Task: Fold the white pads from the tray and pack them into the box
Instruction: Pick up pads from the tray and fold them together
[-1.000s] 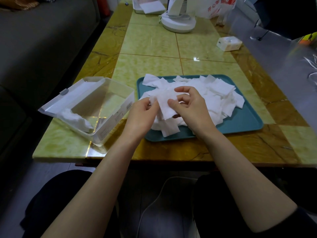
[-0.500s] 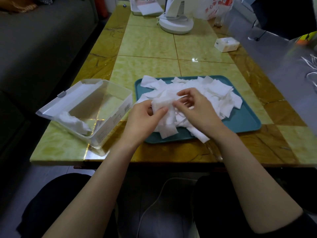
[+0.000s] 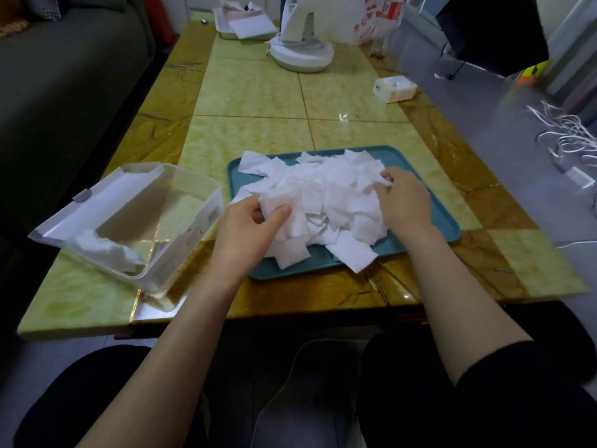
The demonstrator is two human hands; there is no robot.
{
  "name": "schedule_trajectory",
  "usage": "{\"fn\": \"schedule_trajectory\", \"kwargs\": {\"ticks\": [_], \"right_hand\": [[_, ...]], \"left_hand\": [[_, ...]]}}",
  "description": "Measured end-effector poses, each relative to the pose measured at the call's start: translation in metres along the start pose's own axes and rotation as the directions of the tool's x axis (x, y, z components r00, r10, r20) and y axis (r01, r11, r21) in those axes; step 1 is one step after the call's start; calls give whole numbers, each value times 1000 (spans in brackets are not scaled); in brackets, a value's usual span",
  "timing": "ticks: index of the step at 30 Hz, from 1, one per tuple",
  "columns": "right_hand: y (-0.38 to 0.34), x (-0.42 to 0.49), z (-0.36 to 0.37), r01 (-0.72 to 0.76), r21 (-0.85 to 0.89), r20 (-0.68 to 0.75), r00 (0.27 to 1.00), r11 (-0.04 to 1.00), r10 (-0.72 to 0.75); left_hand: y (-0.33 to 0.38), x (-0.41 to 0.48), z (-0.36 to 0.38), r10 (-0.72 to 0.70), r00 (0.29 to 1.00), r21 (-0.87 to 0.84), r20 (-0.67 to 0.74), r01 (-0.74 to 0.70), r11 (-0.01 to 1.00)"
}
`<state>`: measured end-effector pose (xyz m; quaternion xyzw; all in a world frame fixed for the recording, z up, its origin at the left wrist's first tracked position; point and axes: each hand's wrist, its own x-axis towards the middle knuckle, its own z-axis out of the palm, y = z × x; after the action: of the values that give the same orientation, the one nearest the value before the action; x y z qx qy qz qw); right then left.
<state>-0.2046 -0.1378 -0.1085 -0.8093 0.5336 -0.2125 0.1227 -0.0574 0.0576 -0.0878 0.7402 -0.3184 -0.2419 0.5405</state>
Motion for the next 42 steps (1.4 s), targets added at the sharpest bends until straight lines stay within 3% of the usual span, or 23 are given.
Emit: {"fn": "schedule_trajectory", "kwargs": {"ticks": [3,6,9,11,14,17,20,22,30,42], "right_hand": [[-2,-1,-3,65,-60,-109,991,996,-72],[-5,-6,-6,145,-4,-234,962,989,-142],[-19,-22,-15,289,144,-381,899,946,-217],[-35,-37,-18,404,154,-440,845,902,-304],[-53,-62,-8,537,64,-359,798,841,-483],[-60,-77,8,602,-15,-148,788,798,-597],[-61,-79,14,579,17,76,812,815,-578],[-60,-78,14,535,50,125,834,843,-537],[-65,-69,19,358,218,148,907,908,-394],[-69,-67,21,466,86,29,882,881,-470]], "left_hand": [[0,1,3,-3,1000,28,-6,3,1000],[0,2,5,-10,1000,29,-13,10,1000],[-1,3,8,-21,1000,27,-14,22,999],[0,3,9,-30,999,35,-21,31,999],[0,2,11,-27,999,44,-37,29,999],[1,5,6,-32,996,60,-79,37,998],[0,9,-4,-51,989,30,-140,56,998],[0,10,-10,-68,983,22,-173,73,997],[-3,10,-18,-62,975,22,-215,69,997],[-5,11,-19,-18,970,62,-243,34,997]]}}
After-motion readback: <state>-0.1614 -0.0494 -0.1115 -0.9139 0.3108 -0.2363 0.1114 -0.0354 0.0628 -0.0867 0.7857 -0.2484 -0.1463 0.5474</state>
